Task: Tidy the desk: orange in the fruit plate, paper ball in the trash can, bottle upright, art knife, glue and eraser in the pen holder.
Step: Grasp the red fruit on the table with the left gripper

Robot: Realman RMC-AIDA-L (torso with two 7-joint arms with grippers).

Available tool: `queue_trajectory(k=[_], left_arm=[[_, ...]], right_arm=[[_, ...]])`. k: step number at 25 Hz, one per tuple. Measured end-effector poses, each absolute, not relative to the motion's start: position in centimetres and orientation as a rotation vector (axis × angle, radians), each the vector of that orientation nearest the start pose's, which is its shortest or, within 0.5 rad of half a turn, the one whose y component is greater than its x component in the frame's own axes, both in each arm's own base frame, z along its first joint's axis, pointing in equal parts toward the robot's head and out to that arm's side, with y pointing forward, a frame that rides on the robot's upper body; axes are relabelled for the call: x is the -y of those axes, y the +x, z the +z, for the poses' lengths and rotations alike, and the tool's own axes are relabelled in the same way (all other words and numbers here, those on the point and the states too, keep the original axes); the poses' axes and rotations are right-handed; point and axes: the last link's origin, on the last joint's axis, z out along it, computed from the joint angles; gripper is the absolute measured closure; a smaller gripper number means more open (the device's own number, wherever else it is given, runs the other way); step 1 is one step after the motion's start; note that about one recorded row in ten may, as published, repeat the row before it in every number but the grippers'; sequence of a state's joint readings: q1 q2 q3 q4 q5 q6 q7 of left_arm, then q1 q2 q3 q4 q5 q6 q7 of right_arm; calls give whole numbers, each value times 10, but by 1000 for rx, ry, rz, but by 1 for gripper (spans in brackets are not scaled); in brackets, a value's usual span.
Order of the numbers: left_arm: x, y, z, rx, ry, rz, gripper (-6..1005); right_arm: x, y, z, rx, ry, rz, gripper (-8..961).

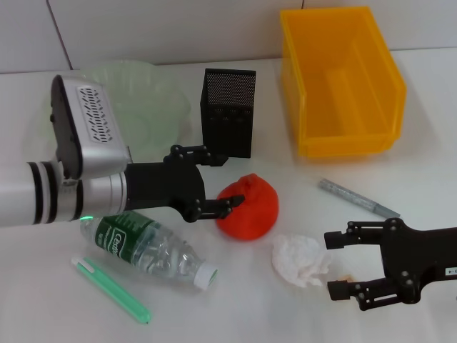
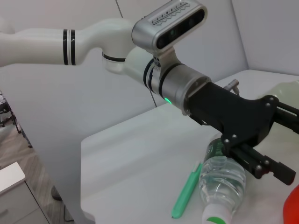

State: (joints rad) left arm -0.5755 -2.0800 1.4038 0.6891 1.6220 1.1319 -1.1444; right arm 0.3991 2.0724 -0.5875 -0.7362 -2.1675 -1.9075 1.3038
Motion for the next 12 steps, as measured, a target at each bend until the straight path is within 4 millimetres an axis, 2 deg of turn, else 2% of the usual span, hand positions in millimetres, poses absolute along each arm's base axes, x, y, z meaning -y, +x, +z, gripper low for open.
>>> queue_trajectory(k=[3, 12], left_arm=[[-356, -201, -86, 0, -2821, -378, 269], [-356, -201, -94, -1, -2837, -337, 282]], right_arm=[[-256, 289, 18, -610, -2934, 748, 127], [-257, 289, 18, -611, -2926, 749, 127]])
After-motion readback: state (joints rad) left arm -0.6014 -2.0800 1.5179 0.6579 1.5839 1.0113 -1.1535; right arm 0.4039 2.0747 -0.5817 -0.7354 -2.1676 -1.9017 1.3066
